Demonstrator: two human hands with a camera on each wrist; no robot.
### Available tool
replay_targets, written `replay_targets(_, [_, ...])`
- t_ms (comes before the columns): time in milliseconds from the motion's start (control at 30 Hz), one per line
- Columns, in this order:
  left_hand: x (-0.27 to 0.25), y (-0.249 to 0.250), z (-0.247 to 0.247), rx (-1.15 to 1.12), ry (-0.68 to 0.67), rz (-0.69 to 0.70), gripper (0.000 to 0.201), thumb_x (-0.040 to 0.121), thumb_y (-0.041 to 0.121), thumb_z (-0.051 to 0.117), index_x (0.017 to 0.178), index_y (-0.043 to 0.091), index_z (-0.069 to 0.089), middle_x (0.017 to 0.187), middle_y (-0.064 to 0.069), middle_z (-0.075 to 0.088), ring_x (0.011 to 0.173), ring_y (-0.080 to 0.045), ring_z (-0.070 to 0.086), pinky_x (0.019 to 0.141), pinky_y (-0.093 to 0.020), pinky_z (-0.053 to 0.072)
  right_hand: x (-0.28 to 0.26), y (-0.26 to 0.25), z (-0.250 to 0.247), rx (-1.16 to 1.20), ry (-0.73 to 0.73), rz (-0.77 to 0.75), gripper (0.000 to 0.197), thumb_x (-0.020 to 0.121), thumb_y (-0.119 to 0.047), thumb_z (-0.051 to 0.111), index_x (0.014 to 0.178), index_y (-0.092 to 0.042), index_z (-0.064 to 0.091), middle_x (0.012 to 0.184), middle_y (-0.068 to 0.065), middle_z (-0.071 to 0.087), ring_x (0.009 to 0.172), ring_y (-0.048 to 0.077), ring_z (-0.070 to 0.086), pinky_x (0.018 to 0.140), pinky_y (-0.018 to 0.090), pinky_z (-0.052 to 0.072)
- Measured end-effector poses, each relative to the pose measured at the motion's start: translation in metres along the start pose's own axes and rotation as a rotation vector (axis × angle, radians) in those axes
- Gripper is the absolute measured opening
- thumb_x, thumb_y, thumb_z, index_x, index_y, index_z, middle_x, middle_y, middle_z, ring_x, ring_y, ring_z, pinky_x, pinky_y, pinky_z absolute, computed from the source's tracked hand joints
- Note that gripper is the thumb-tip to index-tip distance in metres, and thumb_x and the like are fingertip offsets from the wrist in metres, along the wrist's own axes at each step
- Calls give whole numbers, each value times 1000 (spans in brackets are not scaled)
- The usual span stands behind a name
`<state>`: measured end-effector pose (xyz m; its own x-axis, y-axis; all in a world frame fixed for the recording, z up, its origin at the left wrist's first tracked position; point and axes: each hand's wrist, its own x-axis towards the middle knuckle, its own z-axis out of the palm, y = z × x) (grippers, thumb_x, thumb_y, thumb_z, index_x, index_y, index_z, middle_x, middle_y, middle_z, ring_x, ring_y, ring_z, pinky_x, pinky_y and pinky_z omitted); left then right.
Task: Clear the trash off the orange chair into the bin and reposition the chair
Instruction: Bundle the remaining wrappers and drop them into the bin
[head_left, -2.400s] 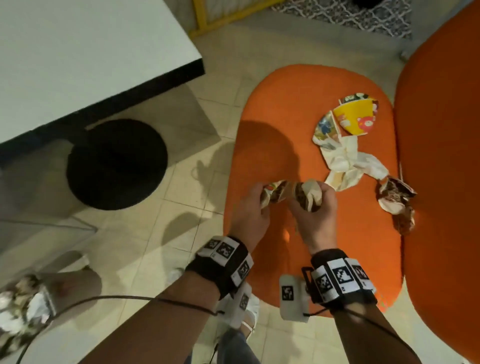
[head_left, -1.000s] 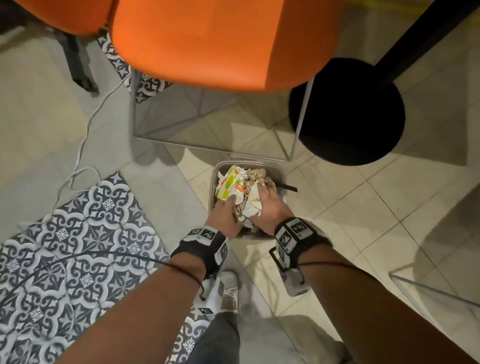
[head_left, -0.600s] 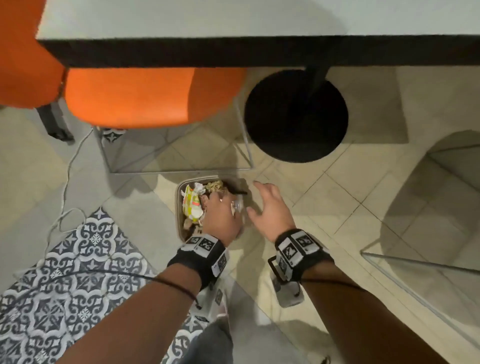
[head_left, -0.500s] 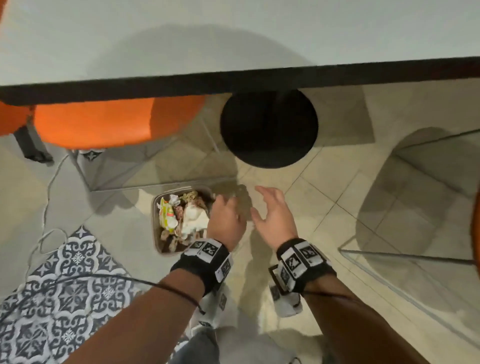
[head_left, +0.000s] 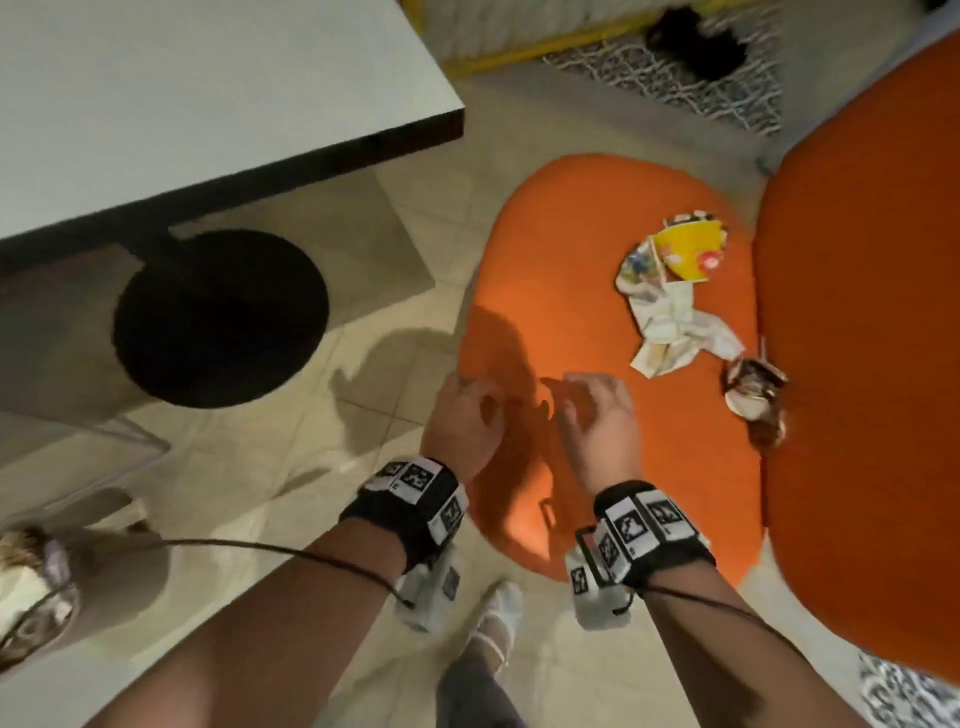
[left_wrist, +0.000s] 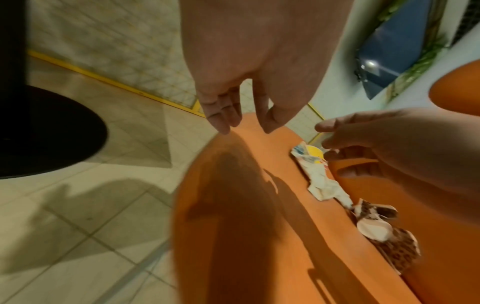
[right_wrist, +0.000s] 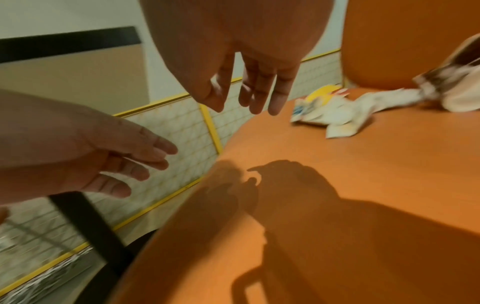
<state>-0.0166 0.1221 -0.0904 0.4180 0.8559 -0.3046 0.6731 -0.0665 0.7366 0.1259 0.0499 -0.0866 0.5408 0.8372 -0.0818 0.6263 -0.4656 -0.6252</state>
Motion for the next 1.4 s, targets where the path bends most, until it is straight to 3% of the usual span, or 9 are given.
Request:
replay_targets(167, [25, 59, 59, 69, -137, 0, 24, 91, 20, 54, 114, 20, 59, 124, -7, 50, 110, -25, 54, 95, -32, 44, 28, 70, -72, -161, 133, 207, 37, 83, -11, 60, 119, -10, 59, 124, 15, 49, 120, 30, 45, 101, 34, 37])
replay_targets(300, [42, 76, 86, 149, -200, 52, 28, 90, 26, 56, 118, 20, 56, 126, -4, 48, 109, -23, 55, 93, -37, 48, 56, 111, -104, -386, 221, 364, 67, 78, -15, 70, 138, -10, 39, 143, 21, 34, 132, 35, 35, 109, 44, 33])
replay_targets(467, [70, 86, 109, 218, -245, 76, 40, 86, 32, 61, 124, 22, 52, 128, -4, 45, 109, -23, 55, 91, -40, 50, 86, 157, -117, -546, 2, 614, 84, 86, -3, 58, 150, -24, 8, 145, 26, 24, 127, 40, 38, 99, 46, 44])
replay_targets(633, [108, 110, 130, 332, -278, 280, 51, 85, 38, 61, 129, 19, 45, 129, -7, 43, 115, -26, 49, 91, -39, 48, 106, 173, -110, -515, -78, 578, 83, 90, -26, 58, 149, -31, 0, 136, 22, 30, 102, 37, 54, 77, 43, 54])
replay_targets(767, [137, 130, 142, 448, -232, 408, 61, 81, 47, 62, 131, 18, 41, 132, -10, 41, 122, -29, 41, 97, -41, 41, 121, 175, -107, -518, -121, 615, 81, 85, -35, 65, 146, -30, 12, 134, 20, 33, 102, 39, 56, 76, 45, 56])
replay_targets(900, [169, 147, 147, 659, -147, 530, 77, 69, 61, 66, 133, 25, 43, 149, -16, 27, 140, -38, 19, 112, -58, 19, 124, 184, -97, -570, -111, 611, 61, 92, -26, 53, 144, -27, 22, 132, 16, 42, 102, 38, 57, 71, 41, 51])
replay_targets(1067, [196, 150, 152, 770, -223, 518, 88, 59, 76, 61, 131, 27, 45, 156, -17, 13, 145, -39, -1, 110, -66, 5, 120, 190, -95, -547, -75, 592, 59, 93, -11, 49, 143, -30, 25, 121, 15, 46, 83, 32, 61, 64, 40, 54])
replay_targets(1300, [168, 140, 177, 789, -210, 832, 75, 59, 66, 68, 115, 17, 57, 127, -13, 53, 116, -32, 49, 94, -45, 42, 97, 182, -104, -335, 83, 583, 56, 90, -23, 59, 141, -29, 37, 121, 16, 52, 92, 36, 63, 76, 42, 54])
replay_targets(1400, [156, 137, 193, 871, -263, 885, 87, 65, 66, 65, 132, 17, 40, 127, -15, 52, 111, -31, 49, 91, -42, 42, 77, 181, -98, 37, 292, 623, 58, 80, -31, 71, 134, -24, 49, 123, 10, 60, 106, 29, 61, 88, 41, 52])
